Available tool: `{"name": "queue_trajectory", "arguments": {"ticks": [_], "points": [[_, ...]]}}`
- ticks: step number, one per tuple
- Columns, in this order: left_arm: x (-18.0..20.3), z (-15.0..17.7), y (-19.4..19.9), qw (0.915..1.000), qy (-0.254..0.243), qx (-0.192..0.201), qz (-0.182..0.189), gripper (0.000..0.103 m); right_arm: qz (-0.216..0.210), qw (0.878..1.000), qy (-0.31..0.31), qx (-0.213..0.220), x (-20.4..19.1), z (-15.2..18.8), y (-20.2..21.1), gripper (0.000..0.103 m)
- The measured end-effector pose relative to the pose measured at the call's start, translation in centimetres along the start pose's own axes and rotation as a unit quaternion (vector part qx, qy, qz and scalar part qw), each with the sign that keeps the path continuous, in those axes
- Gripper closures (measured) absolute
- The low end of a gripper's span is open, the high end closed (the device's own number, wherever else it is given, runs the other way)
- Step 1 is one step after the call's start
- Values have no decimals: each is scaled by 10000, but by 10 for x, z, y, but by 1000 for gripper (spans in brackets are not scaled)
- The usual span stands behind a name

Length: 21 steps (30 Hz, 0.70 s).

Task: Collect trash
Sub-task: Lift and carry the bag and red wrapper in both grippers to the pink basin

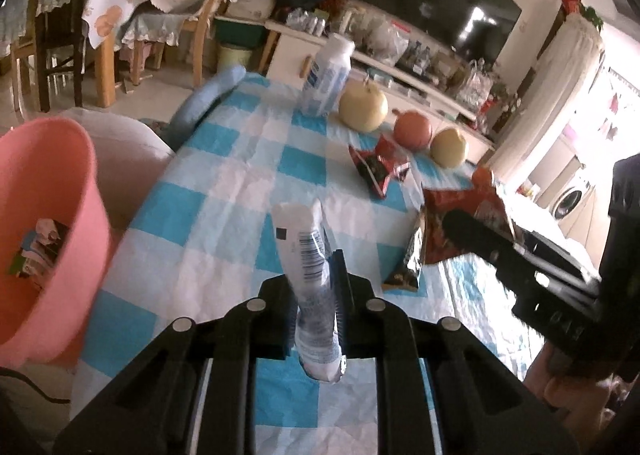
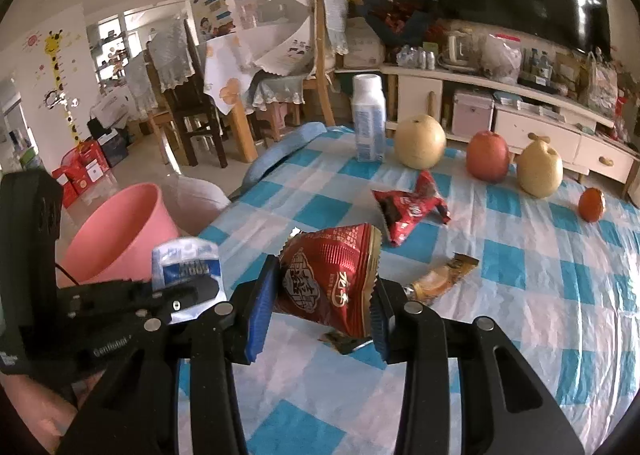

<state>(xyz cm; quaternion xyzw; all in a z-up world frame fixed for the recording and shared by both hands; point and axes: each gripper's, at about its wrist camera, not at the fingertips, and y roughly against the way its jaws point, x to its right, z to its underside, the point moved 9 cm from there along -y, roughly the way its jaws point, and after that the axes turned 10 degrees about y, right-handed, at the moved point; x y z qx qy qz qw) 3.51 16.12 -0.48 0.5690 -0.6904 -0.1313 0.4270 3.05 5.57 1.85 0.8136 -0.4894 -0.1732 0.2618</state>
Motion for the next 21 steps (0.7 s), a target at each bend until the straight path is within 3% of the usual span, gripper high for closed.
{"name": "queue_trajectory", "arguments": {"ticks": [9,21], "points": [[-56,-48,53,9942,548,888,-265,86,-383,9986,339,101,-60,-25,-3,61],[-168,-93,106,9627,1752,1765,-1061,86,-1173,9872,1071,142,-184,-73,-38,61]]}}
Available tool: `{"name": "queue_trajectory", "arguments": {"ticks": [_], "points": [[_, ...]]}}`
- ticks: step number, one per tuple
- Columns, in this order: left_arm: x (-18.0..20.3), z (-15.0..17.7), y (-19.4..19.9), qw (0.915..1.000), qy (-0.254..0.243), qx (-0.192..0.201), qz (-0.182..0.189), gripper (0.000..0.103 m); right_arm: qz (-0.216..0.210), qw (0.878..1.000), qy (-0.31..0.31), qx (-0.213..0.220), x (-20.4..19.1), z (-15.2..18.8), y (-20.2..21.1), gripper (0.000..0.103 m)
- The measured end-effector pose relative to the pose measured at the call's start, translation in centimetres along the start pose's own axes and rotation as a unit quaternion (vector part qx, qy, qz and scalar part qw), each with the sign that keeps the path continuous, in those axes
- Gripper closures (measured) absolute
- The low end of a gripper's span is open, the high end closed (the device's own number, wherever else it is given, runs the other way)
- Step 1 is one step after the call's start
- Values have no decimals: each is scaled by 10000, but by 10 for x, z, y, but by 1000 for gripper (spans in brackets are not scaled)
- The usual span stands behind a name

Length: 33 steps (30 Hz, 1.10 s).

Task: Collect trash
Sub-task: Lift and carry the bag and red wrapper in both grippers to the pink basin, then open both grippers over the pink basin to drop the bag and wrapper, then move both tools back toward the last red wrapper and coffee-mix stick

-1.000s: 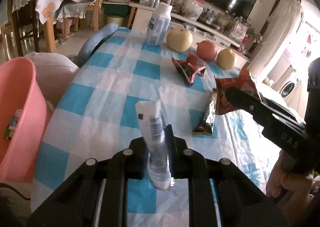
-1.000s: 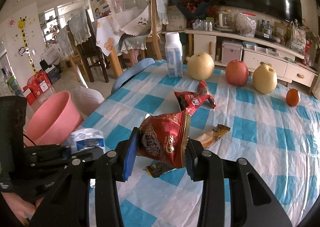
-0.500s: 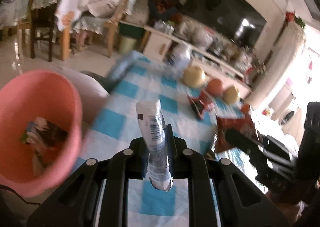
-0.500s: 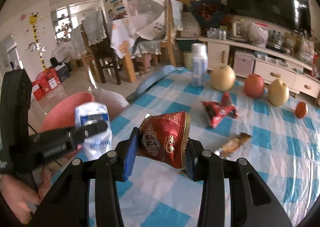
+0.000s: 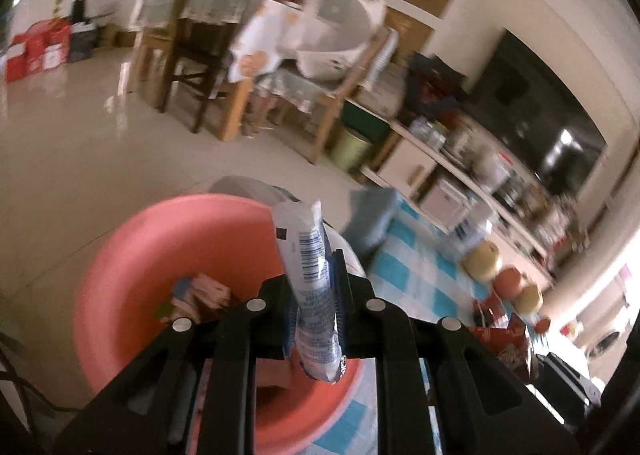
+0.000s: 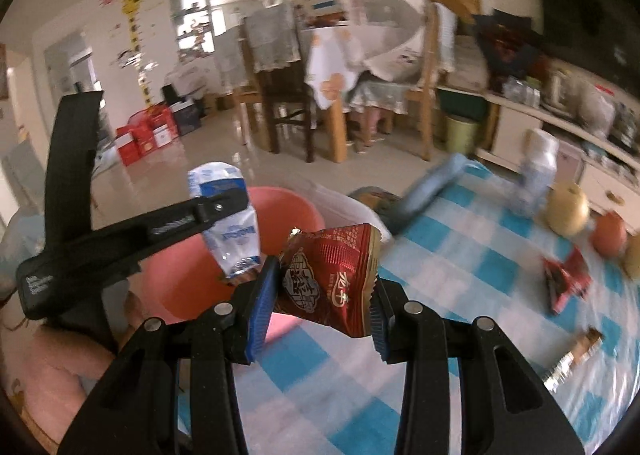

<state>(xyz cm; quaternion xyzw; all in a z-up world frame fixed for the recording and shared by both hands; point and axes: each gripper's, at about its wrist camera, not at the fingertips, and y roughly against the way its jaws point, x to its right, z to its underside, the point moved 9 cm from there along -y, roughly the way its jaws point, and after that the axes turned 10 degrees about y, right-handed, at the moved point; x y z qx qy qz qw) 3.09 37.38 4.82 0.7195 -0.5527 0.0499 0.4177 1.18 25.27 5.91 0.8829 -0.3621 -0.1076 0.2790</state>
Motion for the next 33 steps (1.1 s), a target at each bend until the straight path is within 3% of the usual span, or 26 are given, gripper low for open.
{"name": "queue_trajectory", "arguments": {"ticks": [5,7,8,9,11,14,22,33], "points": [[-22,-14,-1,9990,347,109,-265,86,-191,9993,310,-121,-29,-16,-36,61],[-28,-15,-3,9983,392,81,-414,75,-82,9992,318,-249,-30,-11,-47,54],[-29,-14,-3,9981,384,87,-469,61,-73,9994,228,-235,-27,-8,-46,50],[-29,-15,-3,9978,367,138,-540,46,-36,9997,125,-196,-23,-6,-43,40],[-29,-17,2,9971,317,261,-636,29,92,9998,19,-147,-14,0,-35,29],[-24,-18,5,9968,205,360,-688,17,343,9993,-148,-87,4,11,-17,21],[3,-4,3,9960,-373,247,-777,12,683,9965,-453,-165,32,42,18,16],[48,17,2,9864,-1337,247,-927,9,951,9929,-646,-308,56,78,50,14]]}}
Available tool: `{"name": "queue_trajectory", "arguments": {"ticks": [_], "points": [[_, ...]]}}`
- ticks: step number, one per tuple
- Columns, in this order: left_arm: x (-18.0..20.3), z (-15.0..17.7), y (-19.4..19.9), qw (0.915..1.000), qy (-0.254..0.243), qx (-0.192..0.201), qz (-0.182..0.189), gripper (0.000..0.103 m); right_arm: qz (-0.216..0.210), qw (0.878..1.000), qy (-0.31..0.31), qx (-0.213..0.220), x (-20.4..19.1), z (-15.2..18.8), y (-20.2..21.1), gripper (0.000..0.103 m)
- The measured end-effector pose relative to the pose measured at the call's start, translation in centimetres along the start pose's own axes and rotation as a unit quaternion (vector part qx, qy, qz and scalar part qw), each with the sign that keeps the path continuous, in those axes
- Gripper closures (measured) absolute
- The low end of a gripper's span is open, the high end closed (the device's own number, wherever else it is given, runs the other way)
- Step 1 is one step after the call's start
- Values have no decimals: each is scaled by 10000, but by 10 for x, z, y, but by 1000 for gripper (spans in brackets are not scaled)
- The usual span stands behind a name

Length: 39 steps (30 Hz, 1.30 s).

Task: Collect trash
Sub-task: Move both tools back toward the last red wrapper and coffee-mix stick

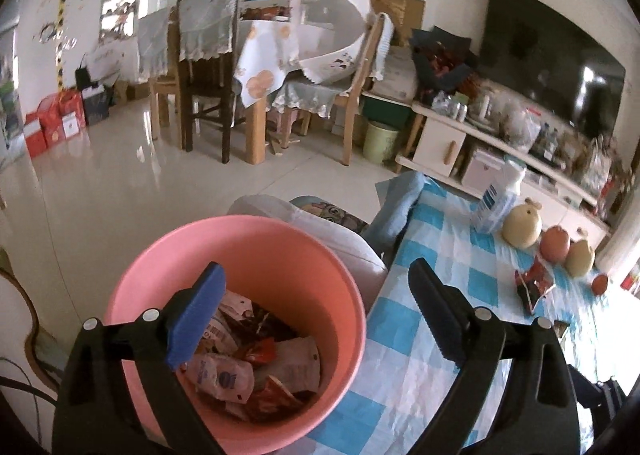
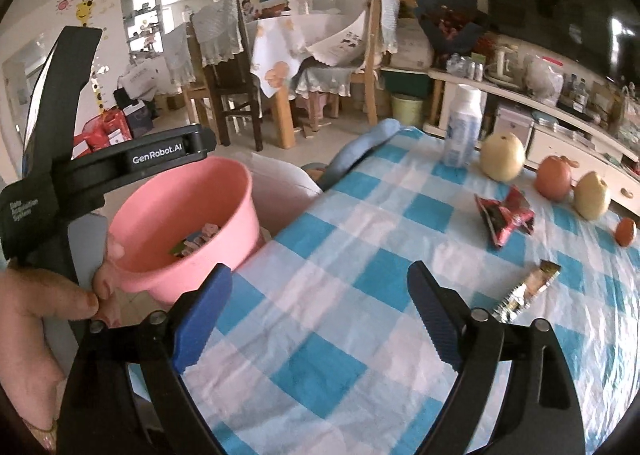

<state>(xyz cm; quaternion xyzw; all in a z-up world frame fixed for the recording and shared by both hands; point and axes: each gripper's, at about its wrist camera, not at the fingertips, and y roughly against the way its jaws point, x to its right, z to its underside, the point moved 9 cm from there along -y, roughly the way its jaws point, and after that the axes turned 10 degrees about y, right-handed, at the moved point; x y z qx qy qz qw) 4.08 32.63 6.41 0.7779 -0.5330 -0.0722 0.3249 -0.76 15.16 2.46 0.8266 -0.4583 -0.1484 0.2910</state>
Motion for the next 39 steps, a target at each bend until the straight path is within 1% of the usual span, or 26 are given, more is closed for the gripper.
{"name": "queue_trajectory", "arguments": {"ticks": [8,16,25,31,39], "points": [[28,9,5,9982,-572,38,-146,8,84,9994,-323,90,23,8,14,11],[56,18,8,9930,-1158,117,-219,7,61,9987,-502,86,37,17,20,11],[82,28,10,9893,-1439,124,-180,7,77,9980,-627,79,58,23,33,11],[99,36,11,9860,-1649,134,-187,7,136,9970,-763,-12,77,32,38,11],[121,49,10,9814,-1908,105,-180,7,131,9924,-1205,-188,113,50,42,9]]}}
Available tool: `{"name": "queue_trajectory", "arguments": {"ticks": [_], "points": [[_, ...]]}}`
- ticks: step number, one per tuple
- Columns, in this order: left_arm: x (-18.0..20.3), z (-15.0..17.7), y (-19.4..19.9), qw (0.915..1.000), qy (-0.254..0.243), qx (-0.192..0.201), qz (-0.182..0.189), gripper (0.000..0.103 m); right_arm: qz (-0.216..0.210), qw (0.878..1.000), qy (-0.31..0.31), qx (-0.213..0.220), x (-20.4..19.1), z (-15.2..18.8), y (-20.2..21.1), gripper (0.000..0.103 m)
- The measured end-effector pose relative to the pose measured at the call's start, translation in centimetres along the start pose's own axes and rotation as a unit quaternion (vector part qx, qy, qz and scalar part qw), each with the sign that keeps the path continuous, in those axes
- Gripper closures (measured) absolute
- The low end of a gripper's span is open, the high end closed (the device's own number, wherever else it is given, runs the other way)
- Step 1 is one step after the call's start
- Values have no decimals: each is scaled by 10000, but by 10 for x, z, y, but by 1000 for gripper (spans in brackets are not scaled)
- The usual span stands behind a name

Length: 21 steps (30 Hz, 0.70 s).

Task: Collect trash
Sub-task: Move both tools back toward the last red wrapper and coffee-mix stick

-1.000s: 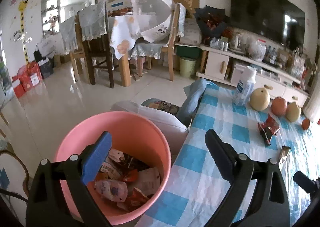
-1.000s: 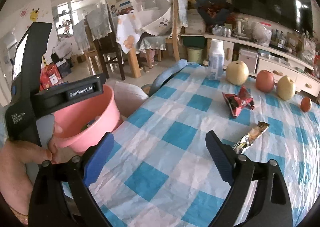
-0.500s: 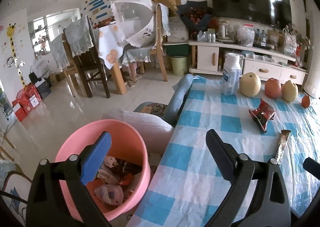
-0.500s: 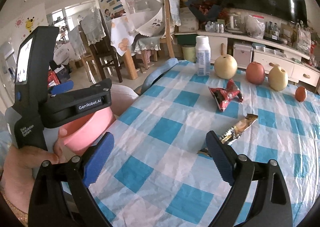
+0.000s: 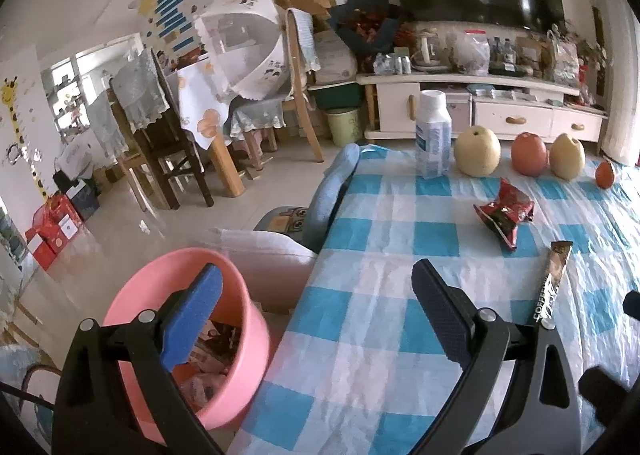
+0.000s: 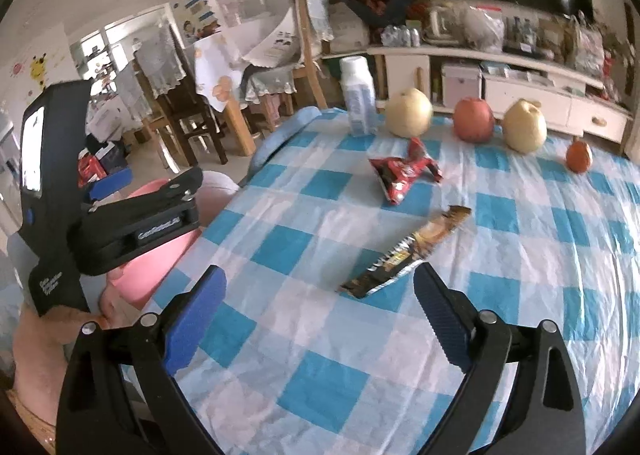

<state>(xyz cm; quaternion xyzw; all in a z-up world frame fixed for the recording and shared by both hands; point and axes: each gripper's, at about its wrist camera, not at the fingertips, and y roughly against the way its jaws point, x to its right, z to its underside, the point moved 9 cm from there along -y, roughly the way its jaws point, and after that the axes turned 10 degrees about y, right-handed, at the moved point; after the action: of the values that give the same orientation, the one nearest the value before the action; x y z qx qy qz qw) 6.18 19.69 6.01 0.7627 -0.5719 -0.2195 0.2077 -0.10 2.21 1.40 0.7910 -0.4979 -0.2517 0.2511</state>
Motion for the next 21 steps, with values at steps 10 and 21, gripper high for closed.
{"name": "queue_trajectory", "arguments": {"ticks": [10,21], "points": [[28,9,-7,9994,-237,-171,202,7,-174,9888,-1311,-698,67,30,-30,9],[48,18,-22,9980,-200,-455,399,7,44,9898,-1248,-689,99,16,-51,16]]}}
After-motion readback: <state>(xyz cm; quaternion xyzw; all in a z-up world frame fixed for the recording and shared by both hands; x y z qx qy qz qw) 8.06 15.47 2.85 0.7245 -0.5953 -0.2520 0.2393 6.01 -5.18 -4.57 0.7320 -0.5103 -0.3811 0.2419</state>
